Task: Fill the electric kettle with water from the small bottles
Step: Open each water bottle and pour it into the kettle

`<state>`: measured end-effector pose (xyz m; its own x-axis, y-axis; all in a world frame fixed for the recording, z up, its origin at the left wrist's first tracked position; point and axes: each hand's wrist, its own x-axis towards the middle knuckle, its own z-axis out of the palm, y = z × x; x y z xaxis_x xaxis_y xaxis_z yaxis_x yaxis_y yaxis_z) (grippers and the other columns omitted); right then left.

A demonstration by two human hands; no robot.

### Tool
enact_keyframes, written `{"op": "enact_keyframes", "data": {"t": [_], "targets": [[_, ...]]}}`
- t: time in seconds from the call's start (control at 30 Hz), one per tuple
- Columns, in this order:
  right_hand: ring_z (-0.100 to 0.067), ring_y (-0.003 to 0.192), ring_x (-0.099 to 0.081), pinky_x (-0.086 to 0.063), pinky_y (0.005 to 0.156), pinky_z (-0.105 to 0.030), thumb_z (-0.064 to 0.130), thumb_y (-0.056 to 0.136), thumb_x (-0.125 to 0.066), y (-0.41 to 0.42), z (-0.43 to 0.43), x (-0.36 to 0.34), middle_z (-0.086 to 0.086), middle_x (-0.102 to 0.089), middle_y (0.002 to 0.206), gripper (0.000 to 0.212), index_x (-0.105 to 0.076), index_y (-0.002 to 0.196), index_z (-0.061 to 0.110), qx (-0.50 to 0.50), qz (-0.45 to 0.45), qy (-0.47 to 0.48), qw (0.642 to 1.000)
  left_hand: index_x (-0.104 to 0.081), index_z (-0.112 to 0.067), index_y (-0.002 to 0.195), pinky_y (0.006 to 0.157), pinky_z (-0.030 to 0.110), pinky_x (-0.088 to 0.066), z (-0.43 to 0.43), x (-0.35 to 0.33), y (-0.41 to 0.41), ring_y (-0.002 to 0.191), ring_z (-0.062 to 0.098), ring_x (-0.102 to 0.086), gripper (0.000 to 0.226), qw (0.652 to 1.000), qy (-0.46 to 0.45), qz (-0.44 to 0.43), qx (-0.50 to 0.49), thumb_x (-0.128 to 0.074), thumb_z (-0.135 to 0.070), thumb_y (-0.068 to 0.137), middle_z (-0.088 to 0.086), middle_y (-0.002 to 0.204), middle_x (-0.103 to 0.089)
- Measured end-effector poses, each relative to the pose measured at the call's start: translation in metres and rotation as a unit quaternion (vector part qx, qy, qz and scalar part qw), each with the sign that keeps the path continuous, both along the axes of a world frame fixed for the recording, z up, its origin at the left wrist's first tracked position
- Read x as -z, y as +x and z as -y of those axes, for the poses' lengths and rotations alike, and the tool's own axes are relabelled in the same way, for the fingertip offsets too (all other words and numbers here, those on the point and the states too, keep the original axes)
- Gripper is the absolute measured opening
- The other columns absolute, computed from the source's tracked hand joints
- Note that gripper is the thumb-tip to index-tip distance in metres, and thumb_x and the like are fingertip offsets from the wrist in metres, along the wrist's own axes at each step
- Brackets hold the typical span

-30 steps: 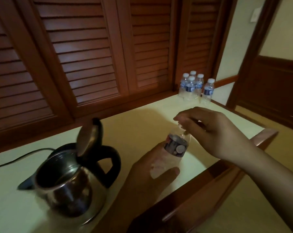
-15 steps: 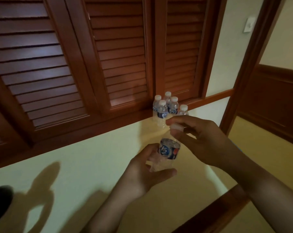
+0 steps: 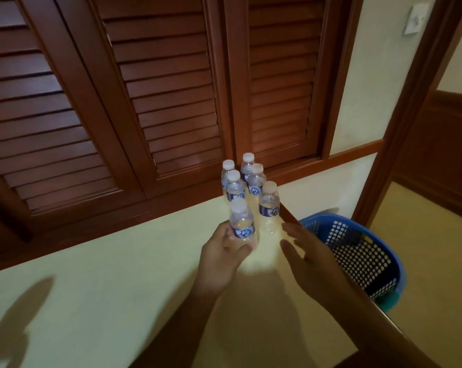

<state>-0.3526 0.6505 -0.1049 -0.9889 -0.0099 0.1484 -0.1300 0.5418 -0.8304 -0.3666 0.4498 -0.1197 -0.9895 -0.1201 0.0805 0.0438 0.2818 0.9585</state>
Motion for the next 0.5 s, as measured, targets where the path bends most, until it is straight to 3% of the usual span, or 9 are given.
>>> {"op": "enact_keyframes", "data": {"t": [0.17,0.3,0.4,0.5], "targets": [[-0.012,0.125,-0.053,-0.046,0.101,-0.035,0.041,0.097,-0.061,-0.040,0.005,0.033,0.008,-0.056,0.136,0.051,-0.046,0.144,0.028,0.053,0.057,-0.042,0.996,-0.065,-0.032,0.118,0.091,0.037,-0.059,-0.012,0.016,-0.033,0.099,0.007,-0.070,0.038,0.998,-0.011,0.006,-0.061,-0.083,-0.023,0.086,-0.015,0.110,-0.075],[-0.010,0.108,-0.057,-0.047,0.090,-0.031,0.042,0.092,-0.068,-0.067,0.009,0.048,0.009,-0.058,0.117,0.050,-0.050,0.134,0.021,0.054,0.028,-0.010,0.998,-0.061,-0.039,0.116,0.080,0.015,-0.052,-0.017,0.020,-0.044,0.091,-0.006,-0.067,0.039,0.997,-0.031,0.000,-0.072,-0.083,-0.027,0.086,-0.019,0.106,-0.074],[-0.010,0.111,-0.061,-0.055,0.093,-0.039,0.047,0.088,-0.070,-0.083,0.013,0.051,0.009,-0.062,0.125,0.054,-0.050,0.135,0.027,0.037,0.021,-0.014,0.999,-0.062,-0.040,0.112,0.079,0.014,-0.051,-0.018,0.022,-0.050,0.090,-0.005,-0.068,0.037,0.996,-0.045,-0.004,-0.075,-0.083,-0.027,0.085,-0.019,0.104,-0.075],[-0.007,0.102,-0.064,-0.055,0.087,-0.030,0.037,0.090,-0.072,-0.092,0.016,0.054,0.013,-0.065,0.112,0.042,-0.055,0.128,0.027,0.028,-0.003,-0.018,0.999,-0.065,-0.039,0.110,0.080,0.020,-0.054,-0.018,0.024,-0.055,0.085,-0.001,-0.070,0.036,0.996,-0.054,-0.004,-0.077,-0.084,-0.027,0.084,-0.015,0.100,-0.077]]}}
